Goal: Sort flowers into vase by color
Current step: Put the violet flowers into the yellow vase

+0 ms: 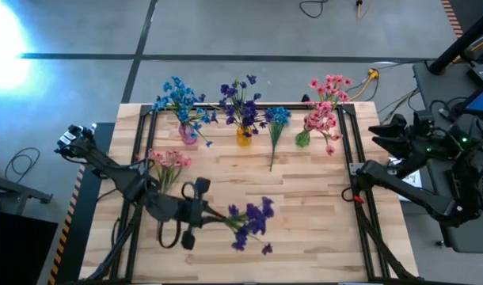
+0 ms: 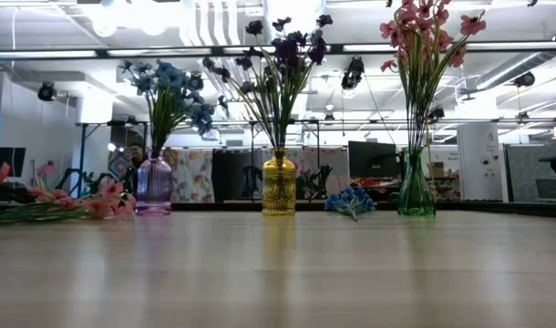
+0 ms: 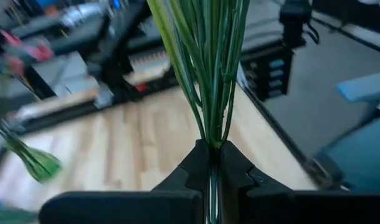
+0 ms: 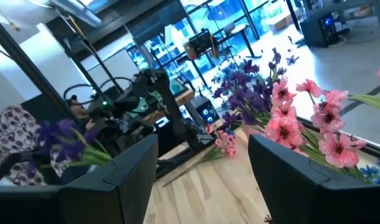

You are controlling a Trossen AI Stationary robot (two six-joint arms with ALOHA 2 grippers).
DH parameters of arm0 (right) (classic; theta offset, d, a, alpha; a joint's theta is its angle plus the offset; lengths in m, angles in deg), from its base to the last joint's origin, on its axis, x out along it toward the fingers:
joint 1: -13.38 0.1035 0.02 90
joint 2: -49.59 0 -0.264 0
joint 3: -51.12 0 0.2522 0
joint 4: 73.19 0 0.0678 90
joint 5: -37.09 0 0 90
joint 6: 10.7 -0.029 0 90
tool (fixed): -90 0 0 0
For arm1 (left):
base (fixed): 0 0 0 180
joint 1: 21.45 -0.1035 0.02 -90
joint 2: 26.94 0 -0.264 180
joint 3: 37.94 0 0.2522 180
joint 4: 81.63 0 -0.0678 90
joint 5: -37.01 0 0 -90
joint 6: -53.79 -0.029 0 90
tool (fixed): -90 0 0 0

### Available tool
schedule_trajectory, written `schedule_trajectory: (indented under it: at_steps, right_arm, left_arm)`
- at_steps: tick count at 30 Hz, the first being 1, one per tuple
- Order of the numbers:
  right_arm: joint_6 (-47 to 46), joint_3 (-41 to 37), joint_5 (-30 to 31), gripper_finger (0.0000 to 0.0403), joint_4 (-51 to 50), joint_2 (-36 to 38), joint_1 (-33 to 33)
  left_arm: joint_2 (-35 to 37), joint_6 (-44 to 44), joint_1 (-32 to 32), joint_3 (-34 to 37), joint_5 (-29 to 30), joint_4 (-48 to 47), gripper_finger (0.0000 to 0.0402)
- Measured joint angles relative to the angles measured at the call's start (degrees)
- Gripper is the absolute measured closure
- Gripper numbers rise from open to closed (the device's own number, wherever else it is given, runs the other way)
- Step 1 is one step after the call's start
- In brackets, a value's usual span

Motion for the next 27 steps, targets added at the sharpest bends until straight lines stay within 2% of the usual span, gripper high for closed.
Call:
schedule_trajectory:
  at_steps: [6, 9, 15, 18, 22, 27]
  right_arm:
    - [0.0, -1.4, 0.0, 0.0161, 1.5, 0.0, 0.0]
    - [0.6, -2.8, -1.1, 0.0161, 4.1, 0.0, 0.0]
    - [4.3, -6.1, -7.2, 0.0161, 9.1, 0.3, 0.0]
    - [6.5, -8.2, -7.9, 0.0161, 11.6, 0.8, 0.0]
    - [5.0, -9.8, -11.9, 0.0161, 21.1, 1.0, 0.0]
    - [1.2, -9.8, -12.4, 0.0161, 34.7, 0.5, 0.0]
  left_arm:
    - [2.0, -3.3, -5.7, 7.7, -6.3, 13.6, 0.0401]
    - [2.1, -3.7, -7.2, 9.7, -6.9, 17.5, 0.0401]
    - [1.6, -7.8, -8.4, 13.1, -7.2, 27.2, 0.0401]
    - [1.6, -8.5, -8.8, 14.0, -7.2, 30.6, 0.0401]
    - [1.5, -8.5, -9.4, 14.1, -7.2, 30.7, 0.0401]
    - [1.5, -8.5, -10.9, 14.1, -7.2, 30.8, 0.0401]
